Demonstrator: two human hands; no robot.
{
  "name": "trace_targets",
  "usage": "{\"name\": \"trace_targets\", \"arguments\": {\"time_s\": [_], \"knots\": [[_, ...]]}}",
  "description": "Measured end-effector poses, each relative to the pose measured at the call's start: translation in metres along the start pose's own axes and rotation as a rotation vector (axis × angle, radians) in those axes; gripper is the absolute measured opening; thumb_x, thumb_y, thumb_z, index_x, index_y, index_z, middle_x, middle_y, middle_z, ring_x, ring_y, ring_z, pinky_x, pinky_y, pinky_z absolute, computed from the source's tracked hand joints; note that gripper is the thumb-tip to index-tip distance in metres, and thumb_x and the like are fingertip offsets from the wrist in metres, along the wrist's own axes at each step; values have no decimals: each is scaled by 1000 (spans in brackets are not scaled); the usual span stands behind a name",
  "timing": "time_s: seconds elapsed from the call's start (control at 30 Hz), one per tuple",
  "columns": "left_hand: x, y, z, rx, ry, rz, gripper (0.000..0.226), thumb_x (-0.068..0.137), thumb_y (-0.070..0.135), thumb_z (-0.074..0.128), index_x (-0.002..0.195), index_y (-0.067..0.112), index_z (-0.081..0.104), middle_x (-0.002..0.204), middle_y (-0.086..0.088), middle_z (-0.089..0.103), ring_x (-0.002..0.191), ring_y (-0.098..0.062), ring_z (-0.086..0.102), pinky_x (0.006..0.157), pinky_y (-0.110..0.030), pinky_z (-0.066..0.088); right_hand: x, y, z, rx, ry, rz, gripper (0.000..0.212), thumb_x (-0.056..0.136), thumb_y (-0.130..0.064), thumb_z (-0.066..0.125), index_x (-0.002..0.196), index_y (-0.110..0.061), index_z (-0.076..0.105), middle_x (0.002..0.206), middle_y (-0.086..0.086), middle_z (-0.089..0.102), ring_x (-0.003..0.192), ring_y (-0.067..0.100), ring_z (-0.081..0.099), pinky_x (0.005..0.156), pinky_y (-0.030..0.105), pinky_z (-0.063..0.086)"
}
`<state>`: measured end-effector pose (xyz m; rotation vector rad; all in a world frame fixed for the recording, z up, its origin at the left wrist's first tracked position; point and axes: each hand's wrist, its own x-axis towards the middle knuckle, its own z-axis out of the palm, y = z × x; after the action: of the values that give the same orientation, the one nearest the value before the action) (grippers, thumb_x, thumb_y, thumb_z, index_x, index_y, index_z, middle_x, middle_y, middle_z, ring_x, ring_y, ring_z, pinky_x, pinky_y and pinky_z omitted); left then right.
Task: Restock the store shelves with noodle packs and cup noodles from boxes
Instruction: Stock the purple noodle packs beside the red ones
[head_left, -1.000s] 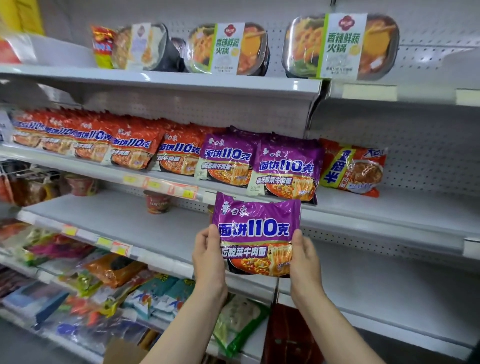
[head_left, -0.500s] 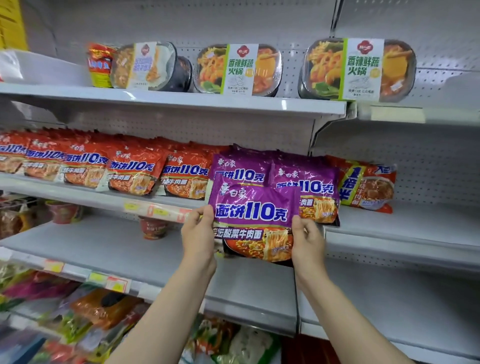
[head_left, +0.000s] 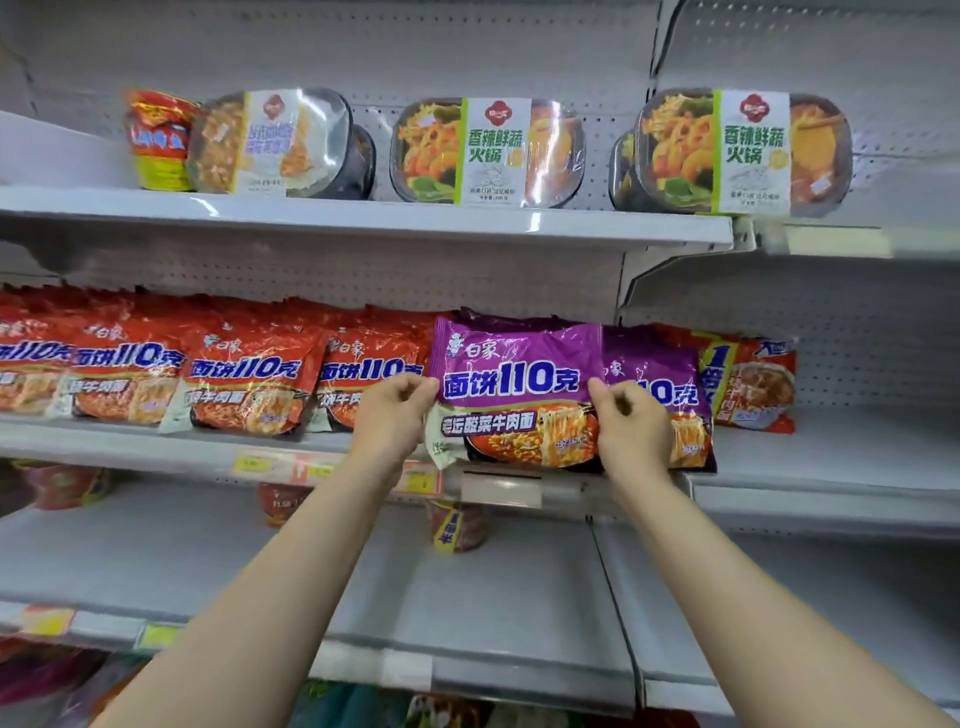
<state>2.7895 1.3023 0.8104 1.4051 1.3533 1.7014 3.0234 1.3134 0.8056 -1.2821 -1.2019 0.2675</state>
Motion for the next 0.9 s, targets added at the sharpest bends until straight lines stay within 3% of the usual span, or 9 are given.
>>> {"name": "trace_targets", "arguments": {"time_s": [0.13,0.2,0.3,0.43,0.63,0.77,0.9], "knots": [[22,-3,-3,52,-48,8,18,102,25,57,95,12,66,71,-6,68,60,-20,73,52,-34,54,11,-2,14,-80,-5,-7,36,98,-46,59,81,-14,62,72,1,65,59,16,60,53,30,47],[30,-3,-1,45,-40,8,17,102,25,57,96,12,66,75,-10,71,66,-22,75,65,-42,61,15,-1,21,-69,-19,8,33,98,-44,59,82,-15,61,68,2,67,52,13,66,53,34,54],[43,-9,2,53,-17,15,16,102,24,58,94,12,66,73,-9,70,67,-25,75,70,-45,63,20,2,31,-71,-24,16,30,100,-40,58,84,-15,60,67,4,67,50,7,69,50,30,49],[55,-22,7,54,-19,8,15,101,24,58,91,16,65,79,-10,72,63,-20,74,71,-44,63,23,7,40,-82,-21,26,30,101,-38,56,84,-13,60,65,5,70,47,8,67,43,27,46],[61,-41,11,159,-9,17,17,101,29,59,92,17,66,72,-4,73,55,-13,71,64,-39,62,21,20,48,-145,-4,-1,26,100,-36,58,86,-15,61,63,3,70,46,7,67,44,24,48],[63,-45,10,333,36,143,18,101,35,57,89,23,65,69,4,70,51,0,65,55,-24,49,22,21,53,-160,21,-28,25,101,-34,57,84,-16,60,61,2,69,46,6,66,47,27,55],[67,-50,11,361,3,182,14,101,31,58,94,19,63,70,5,69,60,-4,67,62,-29,54,19,26,57,-192,65,-60,27,102,-34,55,81,-18,58,56,-1,66,44,4,64,46,23,49]]}}
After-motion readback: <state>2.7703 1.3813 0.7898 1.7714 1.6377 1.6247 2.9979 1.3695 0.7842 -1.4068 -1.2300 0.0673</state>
